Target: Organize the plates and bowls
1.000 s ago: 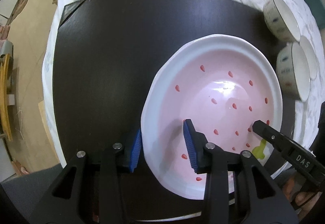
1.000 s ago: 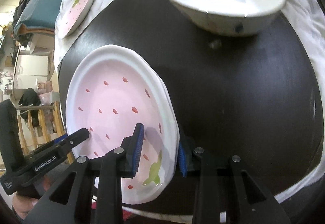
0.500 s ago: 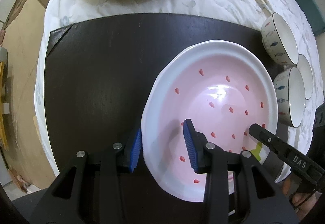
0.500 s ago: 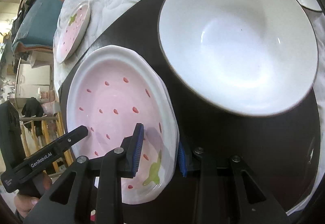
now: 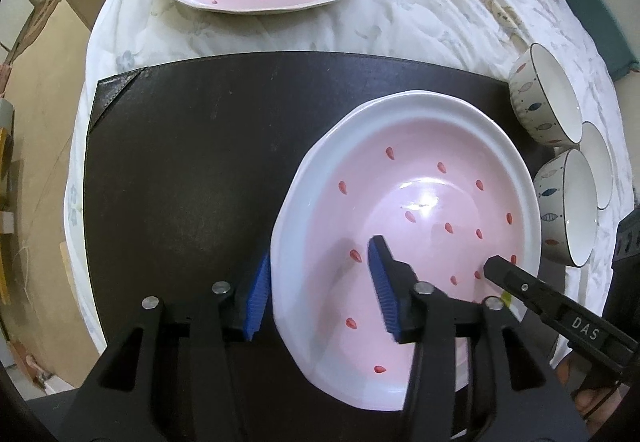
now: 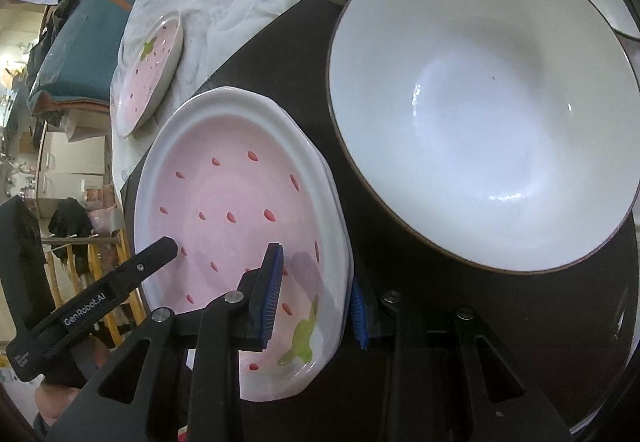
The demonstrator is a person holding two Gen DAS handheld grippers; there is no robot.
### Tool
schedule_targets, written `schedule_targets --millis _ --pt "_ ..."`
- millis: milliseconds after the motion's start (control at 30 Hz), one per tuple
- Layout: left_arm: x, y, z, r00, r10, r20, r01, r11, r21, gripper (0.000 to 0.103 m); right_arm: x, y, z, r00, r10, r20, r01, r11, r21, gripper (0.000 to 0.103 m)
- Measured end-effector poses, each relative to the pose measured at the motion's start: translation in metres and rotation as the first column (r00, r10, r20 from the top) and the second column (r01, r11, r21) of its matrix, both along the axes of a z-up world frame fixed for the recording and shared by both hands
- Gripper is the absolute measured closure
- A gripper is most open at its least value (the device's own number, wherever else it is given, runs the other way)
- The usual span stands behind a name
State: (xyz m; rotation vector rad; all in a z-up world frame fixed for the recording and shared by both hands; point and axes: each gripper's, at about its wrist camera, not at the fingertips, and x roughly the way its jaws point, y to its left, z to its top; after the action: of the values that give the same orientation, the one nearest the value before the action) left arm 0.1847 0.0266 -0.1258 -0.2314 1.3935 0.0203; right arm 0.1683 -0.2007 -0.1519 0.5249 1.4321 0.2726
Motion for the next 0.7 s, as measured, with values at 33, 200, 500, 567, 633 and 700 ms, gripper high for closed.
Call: schedule_targets --millis 33,200,500,567,633,700 --pt "-0.003 -0.004 0.000 1.000 -0.005 0.002 0.005 1.000 0.012 0.059 0.000 0.000 0.000 1.000 0.000 0.002 0.000 1.000 -0.003 0.069" --pt "-0.014 -0.005 0.005 1.000 -0.020 0.005 0.020 0.999 0.051 0.058 -0.003 0.001 0.001 1.000 -0.004 0.016 0.004 1.000 -0.021 0.070" --pt "-0.016 -0.002 0.004 1.000 -0.006 -0.009 0.006 0.998 0.065 0.058 -0.007 0.003 0.004 0.999 0.014 0.031 -0.013 0.998 -0.056 0.068" --pt "-0.016 -0.003 0.004 1.000 -0.013 -0.010 0.013 0.996 0.084 0.058 -0.008 0.003 0.006 0.999 0.017 0.040 -0.014 0.997 -0.075 0.057" --pt "-0.018 -0.003 0.006 1.000 -0.011 -0.003 0.011 0.996 0.089 0.058 -0.009 0.003 0.009 0.998 0.021 0.055 -0.016 0.996 -0.089 0.046" --pt "-0.020 -0.001 0.009 1.000 -0.002 0.007 0.002 0.996 0.085 0.058 -0.010 0.003 0.010 0.998 0.031 0.060 -0.025 0.995 -0.096 0.044"
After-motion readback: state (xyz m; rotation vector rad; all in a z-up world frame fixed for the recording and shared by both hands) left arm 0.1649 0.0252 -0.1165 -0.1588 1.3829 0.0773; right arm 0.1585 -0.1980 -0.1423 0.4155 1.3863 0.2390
